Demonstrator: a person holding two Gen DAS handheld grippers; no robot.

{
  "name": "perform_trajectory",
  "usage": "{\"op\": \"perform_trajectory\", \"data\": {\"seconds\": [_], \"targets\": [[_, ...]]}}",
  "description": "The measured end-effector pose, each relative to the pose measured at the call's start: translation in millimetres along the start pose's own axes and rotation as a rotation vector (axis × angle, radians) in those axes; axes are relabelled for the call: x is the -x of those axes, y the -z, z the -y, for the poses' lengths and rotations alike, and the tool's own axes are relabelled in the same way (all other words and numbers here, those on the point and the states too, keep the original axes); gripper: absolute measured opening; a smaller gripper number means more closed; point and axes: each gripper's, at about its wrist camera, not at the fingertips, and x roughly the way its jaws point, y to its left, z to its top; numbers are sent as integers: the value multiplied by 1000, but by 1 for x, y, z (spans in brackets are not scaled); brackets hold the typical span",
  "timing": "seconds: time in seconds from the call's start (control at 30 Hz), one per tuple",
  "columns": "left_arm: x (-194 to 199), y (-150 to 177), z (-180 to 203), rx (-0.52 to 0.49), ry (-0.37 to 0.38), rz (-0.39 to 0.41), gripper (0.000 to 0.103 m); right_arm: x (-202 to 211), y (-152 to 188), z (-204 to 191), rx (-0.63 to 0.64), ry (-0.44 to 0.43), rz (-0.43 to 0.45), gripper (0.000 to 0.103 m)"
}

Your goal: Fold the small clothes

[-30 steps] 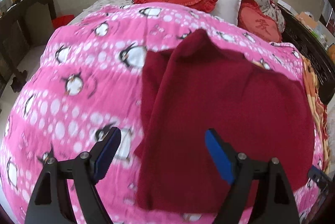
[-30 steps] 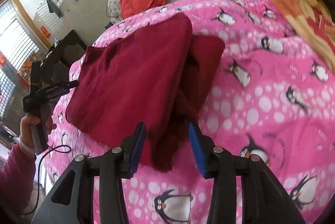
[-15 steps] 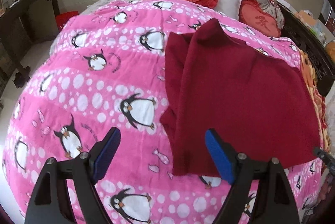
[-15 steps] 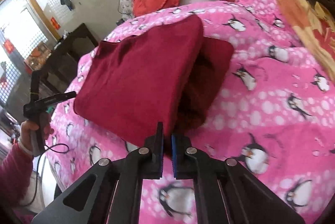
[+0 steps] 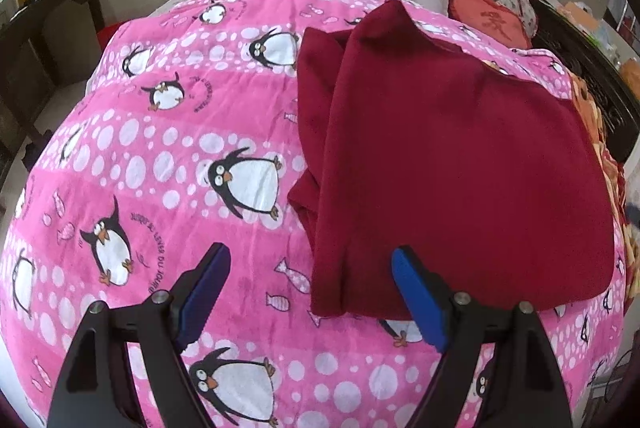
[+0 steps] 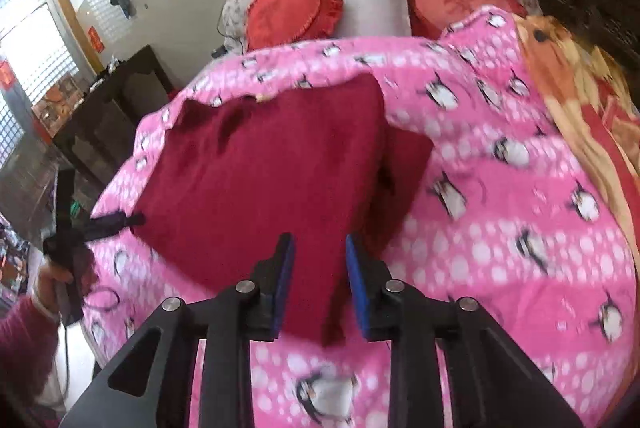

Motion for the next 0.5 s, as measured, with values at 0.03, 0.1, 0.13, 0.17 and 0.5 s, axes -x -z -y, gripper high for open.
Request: {"op": "perform_trajectory", "data": {"seconds": [0.03, 0.1, 0.13, 0.17, 0.5], "targets": [[-2, 0, 0, 5, -1, -2, 86, -5, -5, -3, 3, 6, 1, 2], [-4, 1, 0, 12, 4, -4, 86, -21, -18, -6, 4, 15, 0, 2], [-4, 1, -1, 14, 5, -5, 86, -30, -24, -5, -2, 9, -5, 2], [-5, 1, -2, 17, 8, -7, 86, -44, -32, -5, -12, 13, -18, 2], [-18, 3, -10, 40, 42, -30, 88, -104, -46, 9, -49, 80, -142, 2]]}}
